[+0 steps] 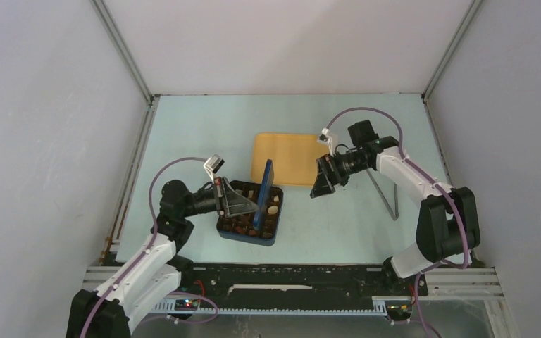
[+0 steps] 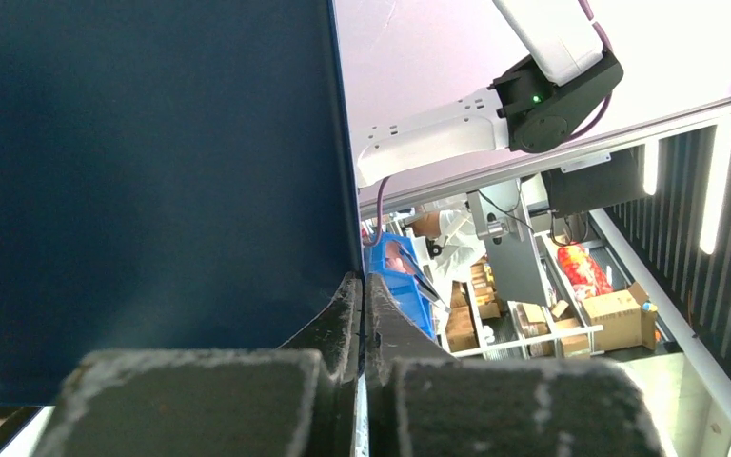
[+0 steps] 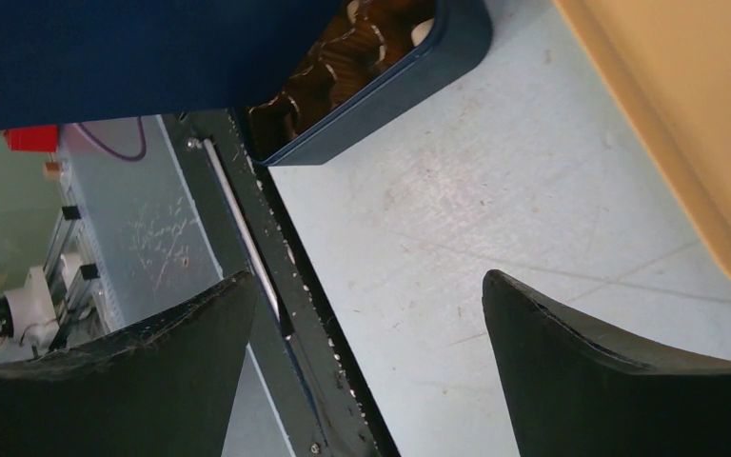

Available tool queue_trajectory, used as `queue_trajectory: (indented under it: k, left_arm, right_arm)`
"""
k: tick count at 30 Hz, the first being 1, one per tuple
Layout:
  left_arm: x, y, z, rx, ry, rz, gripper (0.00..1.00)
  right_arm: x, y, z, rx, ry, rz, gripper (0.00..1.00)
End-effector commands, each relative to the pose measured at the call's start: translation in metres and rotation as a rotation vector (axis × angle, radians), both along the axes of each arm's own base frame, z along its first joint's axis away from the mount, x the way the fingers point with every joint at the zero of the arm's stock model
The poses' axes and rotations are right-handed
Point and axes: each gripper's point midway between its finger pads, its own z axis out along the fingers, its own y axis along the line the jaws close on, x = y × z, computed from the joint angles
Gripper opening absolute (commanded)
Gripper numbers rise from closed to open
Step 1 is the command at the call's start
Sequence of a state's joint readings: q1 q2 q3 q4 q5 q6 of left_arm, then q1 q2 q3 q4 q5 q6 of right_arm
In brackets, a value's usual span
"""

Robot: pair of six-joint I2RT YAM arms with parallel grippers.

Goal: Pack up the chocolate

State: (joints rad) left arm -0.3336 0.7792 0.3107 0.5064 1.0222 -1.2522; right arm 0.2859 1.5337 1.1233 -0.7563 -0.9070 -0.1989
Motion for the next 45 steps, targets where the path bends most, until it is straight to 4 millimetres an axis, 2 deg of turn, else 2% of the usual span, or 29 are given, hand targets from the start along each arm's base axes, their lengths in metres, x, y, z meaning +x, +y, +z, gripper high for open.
queue_trajectory:
  k: [1, 5, 8, 10, 13, 17, 23, 27, 31, 39, 45]
  left_arm:
    - [0.004, 0.002, -0.029, 0.071, 0.066, 0.019, 0.0]
    - [0.002, 0.003, -0.025, 0.075, 0.045, -0.01, 0.0]
    - [0.0, 0.005, -0.027, 0.096, 0.026, -0.058, 0.0]
    - [0.006, 0.01, -0.03, 0.117, 0.037, -0.054, 0.0]
    - [0.018, 0.02, -0.03, 0.131, 0.023, -0.023, 0.15]
    - [0.025, 0.032, -0.03, 0.168, 0.014, -0.004, 0.28]
    - [0.032, 0.043, -0.043, 0.245, 0.014, -0.001, 0.41]
    - [0.04, 0.058, -0.047, 0.314, -0.062, 0.023, 0.46]
    - [0.055, 0.074, -0.054, 0.388, -0.016, 0.085, 0.48]
    - [0.054, 0.098, -0.082, 0.632, 0.12, 0.135, 0.52]
    - [0.07, 0.114, -0.1, 0.747, 0.201, 0.211, 0.52]
  right_arm:
    - [-0.001, 0.015, 0.01, 0.039, -0.033, 0.067, 0.91]
    - [-0.003, 0.017, 0.008, 0.048, -0.011, 0.075, 0.91]
    - [-0.003, 0.028, 0.009, 0.077, 0.012, 0.09, 0.94]
    - [-0.004, 0.038, 0.012, 0.073, 0.002, 0.122, 0.94]
    - [-0.001, 0.053, 0.019, 0.081, -0.023, 0.16, 0.94]
    - [0.004, 0.073, 0.023, 0.111, -0.037, 0.191, 0.94]
    - [0.017, 0.096, 0.015, 0.086, -0.06, 0.224, 0.95]
    - [0.035, 0.104, 0.01, 0.05, -0.088, 0.213, 0.95]
    - [0.049, 0.111, 0.008, 0.022, -0.086, 0.202, 0.95]
    - [0.043, 0.118, -0.006, -0.03, -0.068, 0.216, 0.94]
    - [0.033, 0.119, -0.021, -0.113, -0.062, 0.221, 0.94]
